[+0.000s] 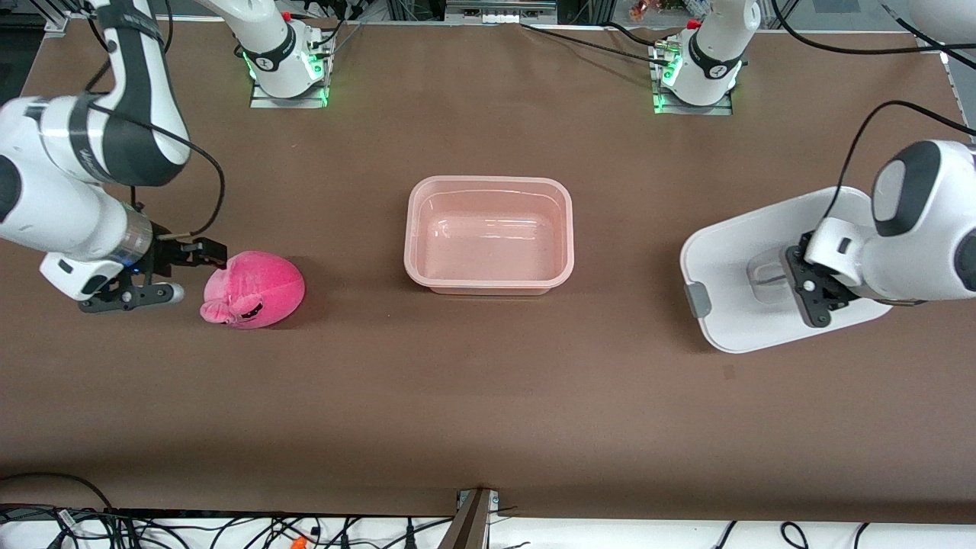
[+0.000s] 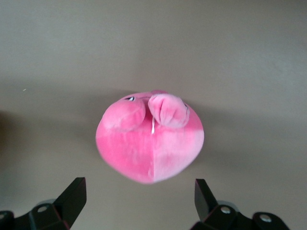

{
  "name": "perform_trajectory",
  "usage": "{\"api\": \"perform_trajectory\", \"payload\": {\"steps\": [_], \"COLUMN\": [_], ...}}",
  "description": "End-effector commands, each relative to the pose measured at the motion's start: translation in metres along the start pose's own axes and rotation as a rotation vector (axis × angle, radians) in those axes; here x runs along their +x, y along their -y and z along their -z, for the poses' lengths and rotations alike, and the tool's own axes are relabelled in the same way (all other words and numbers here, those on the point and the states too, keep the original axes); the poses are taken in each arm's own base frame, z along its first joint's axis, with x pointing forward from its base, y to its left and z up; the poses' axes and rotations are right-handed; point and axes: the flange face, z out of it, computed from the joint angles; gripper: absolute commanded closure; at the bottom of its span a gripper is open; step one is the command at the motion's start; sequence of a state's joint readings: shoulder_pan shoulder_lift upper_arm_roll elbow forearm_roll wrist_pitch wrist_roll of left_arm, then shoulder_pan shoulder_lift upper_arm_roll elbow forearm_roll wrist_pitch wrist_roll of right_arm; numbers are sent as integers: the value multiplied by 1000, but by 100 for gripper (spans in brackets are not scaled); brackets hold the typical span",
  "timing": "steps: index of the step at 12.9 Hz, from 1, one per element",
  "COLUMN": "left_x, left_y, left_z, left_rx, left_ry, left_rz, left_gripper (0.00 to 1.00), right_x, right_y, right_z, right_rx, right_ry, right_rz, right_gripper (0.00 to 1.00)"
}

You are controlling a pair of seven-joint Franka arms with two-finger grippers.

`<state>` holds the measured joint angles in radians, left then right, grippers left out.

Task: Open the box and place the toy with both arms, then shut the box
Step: 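Grasp the pink plush toy with the right gripper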

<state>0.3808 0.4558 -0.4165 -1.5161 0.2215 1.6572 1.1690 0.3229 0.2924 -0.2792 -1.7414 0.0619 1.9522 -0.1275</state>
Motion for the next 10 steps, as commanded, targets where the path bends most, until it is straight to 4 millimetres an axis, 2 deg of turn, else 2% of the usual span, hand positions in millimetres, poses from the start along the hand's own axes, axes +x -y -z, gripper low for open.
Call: {"api": "perform_trajectory", "payload": {"steps": [1,2,4,7,8,9,10], "left_x": [-25,-39,-51,-50,-51,-53,-59], "left_y": [16,25,35,40,39,39,40], "left_z": [-19,-28,-35,-41,-42,-43,-43], "left_rx": [-1,0,20,27,23,17,18], "left_ry": [-7,-22,-42,-52,-51,-49,-52], "left_rz": [-24,-14,-42,-45,-44,-45,-57], "left_gripper": [100,100,100,100,100,100,100], "right_x": [-8,-6,-6,-16,-17,-17,-17], "right_y": [0,1,0,-1,-1,-1,-1], "right_z": [-42,-60,-89,-115,-117,-117,-117], "right_rx": [9,5,-3,-4,-4,-3,-3], "right_ry": [-11,-3,0,38,43,44,44], "right_rz": [4,1,-3,-4,-4,2,23], "right_gripper": [0,0,0,3,14,32,56]}}
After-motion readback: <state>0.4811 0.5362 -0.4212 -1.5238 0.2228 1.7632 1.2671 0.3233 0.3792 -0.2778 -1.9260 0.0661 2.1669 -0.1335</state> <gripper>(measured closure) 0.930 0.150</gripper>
